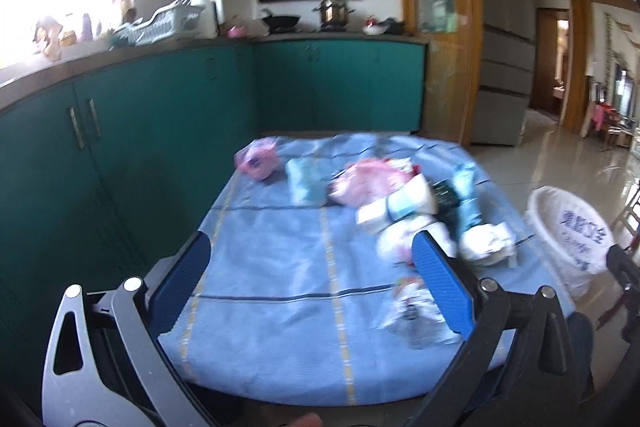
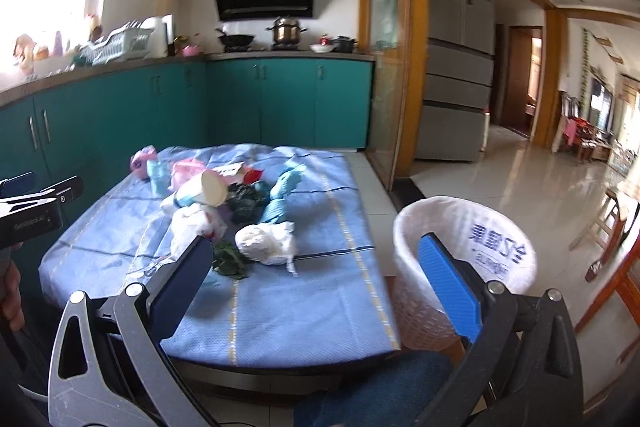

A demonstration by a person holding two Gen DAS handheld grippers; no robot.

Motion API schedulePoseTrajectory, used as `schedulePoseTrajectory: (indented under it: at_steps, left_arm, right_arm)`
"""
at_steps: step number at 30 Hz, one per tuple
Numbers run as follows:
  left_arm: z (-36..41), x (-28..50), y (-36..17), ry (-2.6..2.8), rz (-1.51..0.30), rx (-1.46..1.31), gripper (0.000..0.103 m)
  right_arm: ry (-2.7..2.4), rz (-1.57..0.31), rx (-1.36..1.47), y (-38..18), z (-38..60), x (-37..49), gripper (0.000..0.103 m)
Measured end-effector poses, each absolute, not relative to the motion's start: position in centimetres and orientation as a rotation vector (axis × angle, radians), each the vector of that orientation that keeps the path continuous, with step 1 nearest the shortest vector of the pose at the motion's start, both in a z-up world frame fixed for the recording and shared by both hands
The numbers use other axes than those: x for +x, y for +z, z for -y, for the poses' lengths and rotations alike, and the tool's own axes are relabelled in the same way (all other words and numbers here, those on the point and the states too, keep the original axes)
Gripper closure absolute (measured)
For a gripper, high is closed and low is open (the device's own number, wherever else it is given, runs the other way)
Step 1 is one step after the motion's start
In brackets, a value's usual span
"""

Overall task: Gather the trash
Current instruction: 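Grasp the pink plastic bag with the left tool while the right tool approaches the snack bag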

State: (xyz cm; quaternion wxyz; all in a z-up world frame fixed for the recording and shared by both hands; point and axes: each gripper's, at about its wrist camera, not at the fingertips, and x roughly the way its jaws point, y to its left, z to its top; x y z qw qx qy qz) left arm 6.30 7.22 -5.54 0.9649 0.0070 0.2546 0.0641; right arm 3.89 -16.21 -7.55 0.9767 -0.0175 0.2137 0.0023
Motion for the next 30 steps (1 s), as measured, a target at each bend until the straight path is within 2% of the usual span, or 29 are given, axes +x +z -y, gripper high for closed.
schedulePoseTrajectory:
  at_steps: [3, 5, 6, 12, 14, 21, 24, 30]
  left_arm:
    - [-9.3, 7.4, -7.2, 0.131, -0.555, -0.001, 0.006]
    - [-10.3, 8.0, -8.0, 0.134, -0.582, -0.010, 0.015]
    - [-10.7, 8.4, -8.4, 0.130, -0.599, -0.014, 0.016]
    - [-13.0, 10.5, -9.1, 0.128, -0.618, -0.024, 0.015]
    - [-14.4, 12.6, -8.5, 0.126, -0.605, -0.027, 0.007]
    - [-20.7, 25.5, -7.0, 0.173, -0.602, -0.102, 0.006]
    - [-22.0, 31.6, -8.3, 0.219, -0.642, -0.111, 0.006]
    - [-21.4, 37.7, -12.1, 0.256, -0.723, -0.061, 0.006]
  right_arm:
    - [0.089, -0.479, -0.041, -8.9, 14.6, 6.0, 0.003]
    - [0.193, -0.548, -0.016, -10.1, 13.1, 8.0, 0.003]
    - [0.234, -0.562, -0.005, -10.5, 12.5, 8.4, 0.003]
    - [0.404, -0.654, -0.057, -13.7, 7.0, 11.3, 0.003]
    - [0.405, -0.682, -0.073, -14.4, 6.2, 12.2, 0.003]
    - [0.384, -0.678, -0.092, -14.2, 6.4, 12.5, 0.003]
    - [0.367, -0.695, -0.094, -14.9, 7.0, 12.3, 0.003]
    - [0.334, -0.734, -0.070, -16.3, 8.1, 13.2, 0.003]
